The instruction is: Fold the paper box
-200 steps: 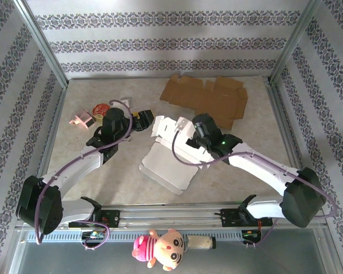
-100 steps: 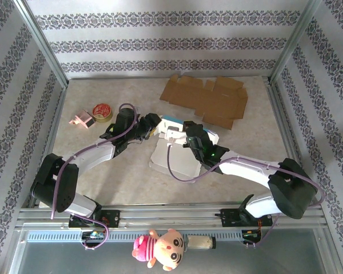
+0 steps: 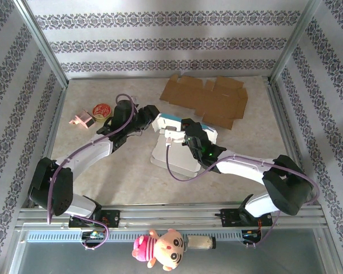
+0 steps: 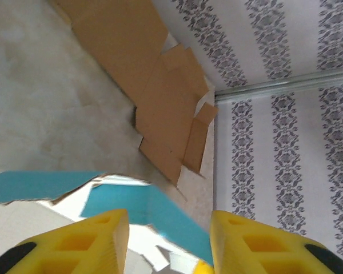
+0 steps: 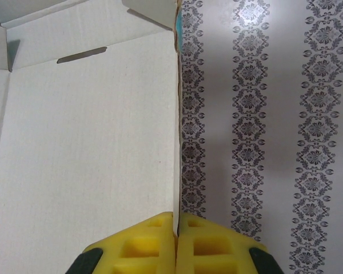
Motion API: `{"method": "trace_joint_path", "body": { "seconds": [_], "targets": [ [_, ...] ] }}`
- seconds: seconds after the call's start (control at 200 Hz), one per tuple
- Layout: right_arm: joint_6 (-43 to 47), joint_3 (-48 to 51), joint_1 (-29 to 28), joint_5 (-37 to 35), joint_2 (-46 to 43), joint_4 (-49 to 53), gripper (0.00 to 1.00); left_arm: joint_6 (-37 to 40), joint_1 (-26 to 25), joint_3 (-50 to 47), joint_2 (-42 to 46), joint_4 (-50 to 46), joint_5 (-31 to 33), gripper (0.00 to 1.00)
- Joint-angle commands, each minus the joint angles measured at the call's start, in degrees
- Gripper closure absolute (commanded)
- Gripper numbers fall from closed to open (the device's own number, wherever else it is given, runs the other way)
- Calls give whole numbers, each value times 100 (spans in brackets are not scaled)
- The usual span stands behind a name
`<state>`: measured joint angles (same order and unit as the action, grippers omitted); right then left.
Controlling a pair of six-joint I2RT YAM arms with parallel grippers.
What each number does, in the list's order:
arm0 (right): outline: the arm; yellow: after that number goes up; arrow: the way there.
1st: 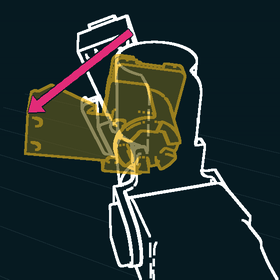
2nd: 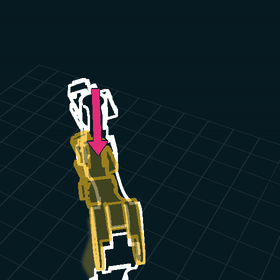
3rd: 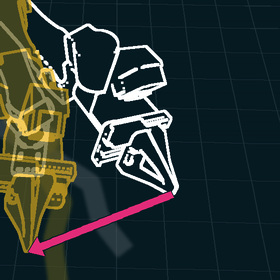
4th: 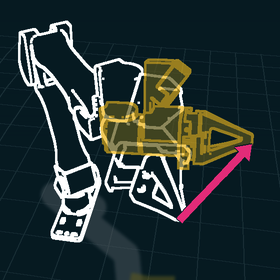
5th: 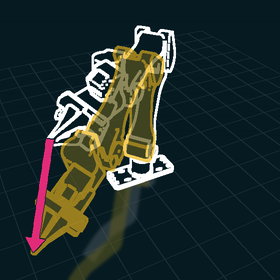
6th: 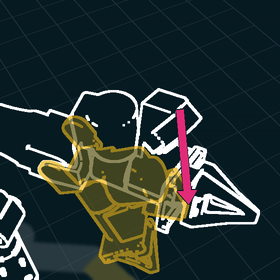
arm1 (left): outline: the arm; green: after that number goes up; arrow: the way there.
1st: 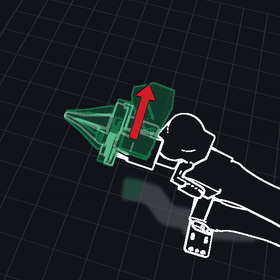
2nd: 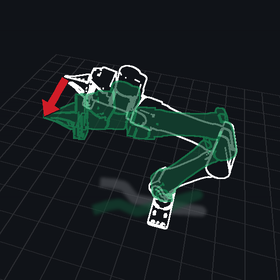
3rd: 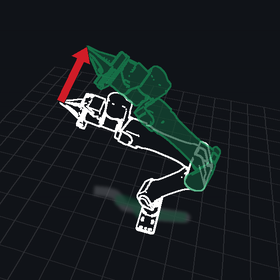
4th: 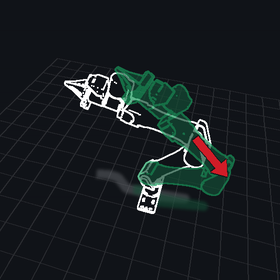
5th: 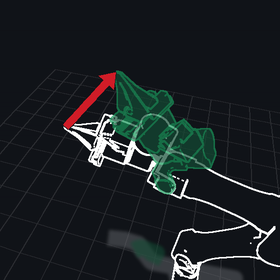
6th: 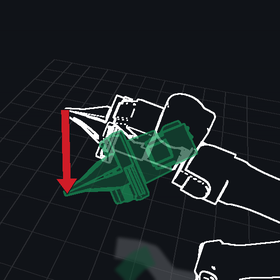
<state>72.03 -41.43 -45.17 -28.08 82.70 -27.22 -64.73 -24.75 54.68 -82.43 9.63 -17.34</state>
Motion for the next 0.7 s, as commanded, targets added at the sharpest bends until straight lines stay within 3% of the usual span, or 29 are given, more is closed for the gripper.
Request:
{"method": "trace_joint_path", "body": {
  "seconds": [0.0,0.615,0.695],
  "targets": [
    [5,-89,-54,-66,102,-177,100,120,-47,179,-220,-210,83,62],
    [-397,13,16,65,89,-30,100,-40,-37,649,-1348,136,-656,68],
    [-559,3,42,115,80,80,95,-7,-37,667,-1406,114,-624,70]
  ]
}}
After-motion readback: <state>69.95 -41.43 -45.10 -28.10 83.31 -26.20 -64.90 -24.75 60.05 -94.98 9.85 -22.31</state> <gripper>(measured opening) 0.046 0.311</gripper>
